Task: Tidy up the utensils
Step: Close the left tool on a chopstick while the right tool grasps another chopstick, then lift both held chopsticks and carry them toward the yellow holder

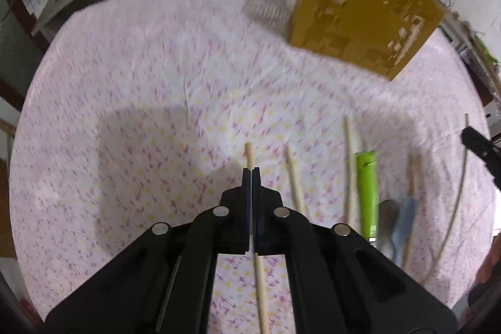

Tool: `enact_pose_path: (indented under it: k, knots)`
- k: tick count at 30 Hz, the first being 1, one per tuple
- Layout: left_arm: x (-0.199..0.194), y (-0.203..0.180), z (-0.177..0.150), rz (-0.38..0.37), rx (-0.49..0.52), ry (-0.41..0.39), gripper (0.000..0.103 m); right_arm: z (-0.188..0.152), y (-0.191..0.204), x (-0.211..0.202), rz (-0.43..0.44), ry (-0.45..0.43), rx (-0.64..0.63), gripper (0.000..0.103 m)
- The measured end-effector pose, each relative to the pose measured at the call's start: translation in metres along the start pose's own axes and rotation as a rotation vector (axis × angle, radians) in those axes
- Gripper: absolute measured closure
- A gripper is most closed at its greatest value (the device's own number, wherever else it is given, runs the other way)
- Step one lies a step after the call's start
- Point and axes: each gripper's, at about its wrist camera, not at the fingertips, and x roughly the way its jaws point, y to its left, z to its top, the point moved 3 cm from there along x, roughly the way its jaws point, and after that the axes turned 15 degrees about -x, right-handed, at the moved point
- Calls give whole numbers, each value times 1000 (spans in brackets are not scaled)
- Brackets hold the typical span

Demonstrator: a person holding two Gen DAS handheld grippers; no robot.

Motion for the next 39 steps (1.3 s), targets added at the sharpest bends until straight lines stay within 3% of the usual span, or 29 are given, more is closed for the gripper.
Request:
enact_pose_path:
  k: [2,10,16,27,34,39]
  knots:
    - [13,3,0,28,-6,12,103,-2,2,6,4,12,-1,97]
    - [20,2,9,12,-29,33,102,-4,-1,14,6,28,2,97]
    - [13,-1,13,18,-35,15,79,-6,-5,18,9,38,8,97]
    - [15,-21,-3,49,18,32,83,-9,-5,21,9,53,10,97]
    - [18,-23,14,27,12,37,98,-7,-5,22,7,56,13,97]
    - [-1,-16,21,-7,30,-21,99,-3,-6,14,4,29,18,97]
